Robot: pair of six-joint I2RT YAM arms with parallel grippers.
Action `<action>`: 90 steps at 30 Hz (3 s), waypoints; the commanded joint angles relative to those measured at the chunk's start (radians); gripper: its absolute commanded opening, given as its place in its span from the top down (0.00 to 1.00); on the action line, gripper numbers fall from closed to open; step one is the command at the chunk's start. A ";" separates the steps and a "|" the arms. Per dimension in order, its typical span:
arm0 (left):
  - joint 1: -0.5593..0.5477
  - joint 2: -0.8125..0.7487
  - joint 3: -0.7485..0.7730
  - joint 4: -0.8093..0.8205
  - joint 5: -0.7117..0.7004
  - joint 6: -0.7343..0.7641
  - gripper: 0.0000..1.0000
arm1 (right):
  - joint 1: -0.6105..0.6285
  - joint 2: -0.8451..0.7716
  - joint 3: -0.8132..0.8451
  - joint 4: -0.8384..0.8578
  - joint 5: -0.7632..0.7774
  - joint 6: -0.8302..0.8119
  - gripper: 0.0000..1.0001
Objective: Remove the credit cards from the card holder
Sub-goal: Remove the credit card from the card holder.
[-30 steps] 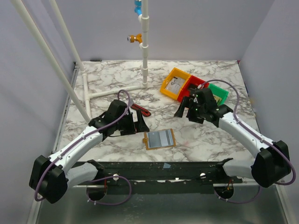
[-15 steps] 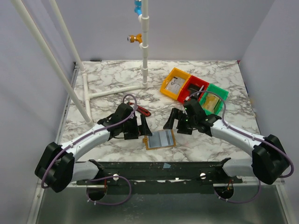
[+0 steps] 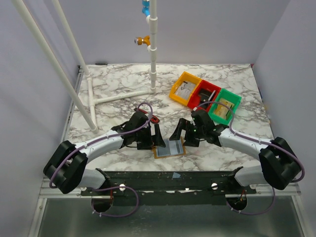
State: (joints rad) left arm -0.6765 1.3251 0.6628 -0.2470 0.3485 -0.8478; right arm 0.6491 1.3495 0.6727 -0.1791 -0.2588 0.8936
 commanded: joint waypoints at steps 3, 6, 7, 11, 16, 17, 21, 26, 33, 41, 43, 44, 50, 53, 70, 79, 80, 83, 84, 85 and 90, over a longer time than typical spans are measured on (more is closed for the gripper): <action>-0.008 0.024 0.003 0.044 0.008 -0.008 0.10 | 0.011 0.040 -0.030 0.068 -0.054 0.027 0.00; -0.008 0.028 -0.001 0.049 0.009 -0.012 0.11 | 0.012 0.045 -0.037 0.075 -0.055 0.030 0.00; -0.008 0.029 -0.002 0.052 0.009 -0.011 0.12 | 0.011 0.047 -0.038 0.076 -0.054 0.030 0.00; -0.009 0.037 -0.009 0.061 0.013 -0.015 0.17 | 0.013 0.057 -0.044 0.087 -0.058 0.034 0.00; -0.011 0.045 -0.018 0.077 0.017 -0.019 0.30 | 0.015 0.063 -0.055 0.100 -0.059 0.041 0.00; -0.011 0.049 -0.020 0.081 0.019 -0.020 0.34 | 0.014 0.065 -0.056 0.102 -0.060 0.041 0.00; -0.018 0.068 -0.021 0.091 0.025 -0.022 0.53 | 0.015 0.071 -0.061 0.111 -0.063 0.045 0.00; -0.020 0.095 -0.022 0.097 0.019 -0.027 0.77 | 0.016 0.083 -0.069 0.131 -0.076 0.053 0.00; -0.027 0.147 -0.015 0.063 -0.033 -0.020 1.00 | 0.018 0.096 -0.072 0.136 -0.068 0.053 0.00; -0.039 0.198 -0.005 0.038 -0.071 -0.016 1.00 | 0.027 0.124 -0.081 0.207 -0.127 0.079 0.00; -0.040 0.203 -0.005 0.039 -0.071 -0.018 1.00 | 0.028 0.127 -0.090 0.248 -0.163 0.106 0.00; -0.041 0.205 -0.005 0.039 -0.071 -0.018 1.00 | 0.028 0.127 -0.094 0.268 -0.179 0.121 0.00; -0.044 0.196 -0.005 0.035 -0.075 -0.020 1.00 | 0.029 0.095 -0.089 0.334 -0.226 0.173 0.00; -0.043 0.189 -0.006 0.031 -0.079 -0.019 1.00 | 0.028 0.089 -0.077 0.348 -0.236 0.183 0.00; -0.041 -0.039 -0.020 -0.110 -0.149 -0.011 1.00 | 0.079 0.221 0.005 0.464 -0.250 0.247 0.00; -0.038 -0.171 -0.089 -0.150 -0.168 -0.020 1.00 | 0.118 0.288 0.067 0.453 -0.217 0.247 0.00; -0.038 -0.172 -0.088 -0.148 -0.166 -0.021 1.00 | 0.117 0.286 0.069 0.445 -0.210 0.242 0.00; -0.038 -0.157 -0.067 -0.138 -0.162 -0.015 1.00 | 0.118 0.252 0.070 0.401 -0.165 0.220 0.00; -0.038 -0.149 -0.056 -0.132 -0.159 -0.013 1.00 | 0.118 0.235 0.072 0.376 -0.141 0.208 0.00; -0.034 -0.139 -0.047 -0.124 -0.150 -0.012 1.00 | 0.118 0.214 0.076 0.340 -0.115 0.200 0.00; -0.014 -0.084 0.001 -0.076 -0.094 -0.004 1.00 | 0.106 0.156 0.030 0.296 -0.081 0.177 0.01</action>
State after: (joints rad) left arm -0.7074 1.2022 0.6106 -0.3744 0.2180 -0.8707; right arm 0.7597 1.5597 0.7189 0.1738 -0.4011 1.1049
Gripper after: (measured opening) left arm 0.007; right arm 0.995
